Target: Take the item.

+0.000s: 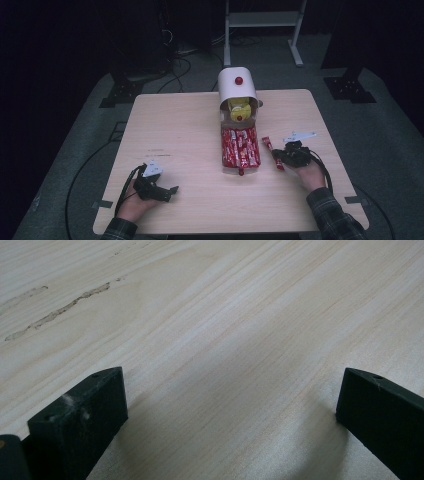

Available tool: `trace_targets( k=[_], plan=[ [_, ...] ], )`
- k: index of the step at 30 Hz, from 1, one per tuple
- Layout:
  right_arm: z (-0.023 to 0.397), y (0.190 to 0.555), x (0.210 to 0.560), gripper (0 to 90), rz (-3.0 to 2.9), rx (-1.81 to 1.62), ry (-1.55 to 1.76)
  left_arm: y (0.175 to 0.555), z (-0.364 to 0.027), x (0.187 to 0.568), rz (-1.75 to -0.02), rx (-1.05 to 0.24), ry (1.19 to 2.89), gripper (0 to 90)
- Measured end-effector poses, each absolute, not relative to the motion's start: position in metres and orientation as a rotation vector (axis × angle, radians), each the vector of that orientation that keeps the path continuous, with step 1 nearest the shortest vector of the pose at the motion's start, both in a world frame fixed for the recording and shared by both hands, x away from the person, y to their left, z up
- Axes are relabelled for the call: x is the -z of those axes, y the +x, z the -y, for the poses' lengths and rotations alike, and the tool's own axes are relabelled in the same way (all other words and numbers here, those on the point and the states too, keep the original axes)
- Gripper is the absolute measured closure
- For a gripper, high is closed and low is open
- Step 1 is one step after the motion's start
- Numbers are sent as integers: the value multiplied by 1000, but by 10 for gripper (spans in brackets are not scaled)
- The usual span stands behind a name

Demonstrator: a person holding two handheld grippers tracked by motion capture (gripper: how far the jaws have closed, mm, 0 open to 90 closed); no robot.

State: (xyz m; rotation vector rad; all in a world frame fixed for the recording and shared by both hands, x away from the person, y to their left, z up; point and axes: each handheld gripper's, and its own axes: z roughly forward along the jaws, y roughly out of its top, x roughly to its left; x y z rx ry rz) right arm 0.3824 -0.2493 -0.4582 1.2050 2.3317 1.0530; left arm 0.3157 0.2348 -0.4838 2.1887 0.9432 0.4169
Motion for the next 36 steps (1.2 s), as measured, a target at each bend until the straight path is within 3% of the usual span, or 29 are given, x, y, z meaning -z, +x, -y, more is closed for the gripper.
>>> trace_targets(
  k=[12,19,25,34,36],
  plan=[
    [249,386,463,853,-2346,-1030,1219,316,-235,484,-943,-418,2189,0],
    [249,386,464,786,-2339,-1027,1234,316,-235,484,-942,-418,2190,0],
    [251,386,463,634,-2314,-1052,1252,316,-235,484,-943,-417,2189,0],
    [256,382,456,295,-2241,-1047,1322,316,-235,484,-943,-418,2189,0],
    [257,382,455,263,-2238,-1053,1327,316,-235,484,-944,-417,2189,0]
  ],
)
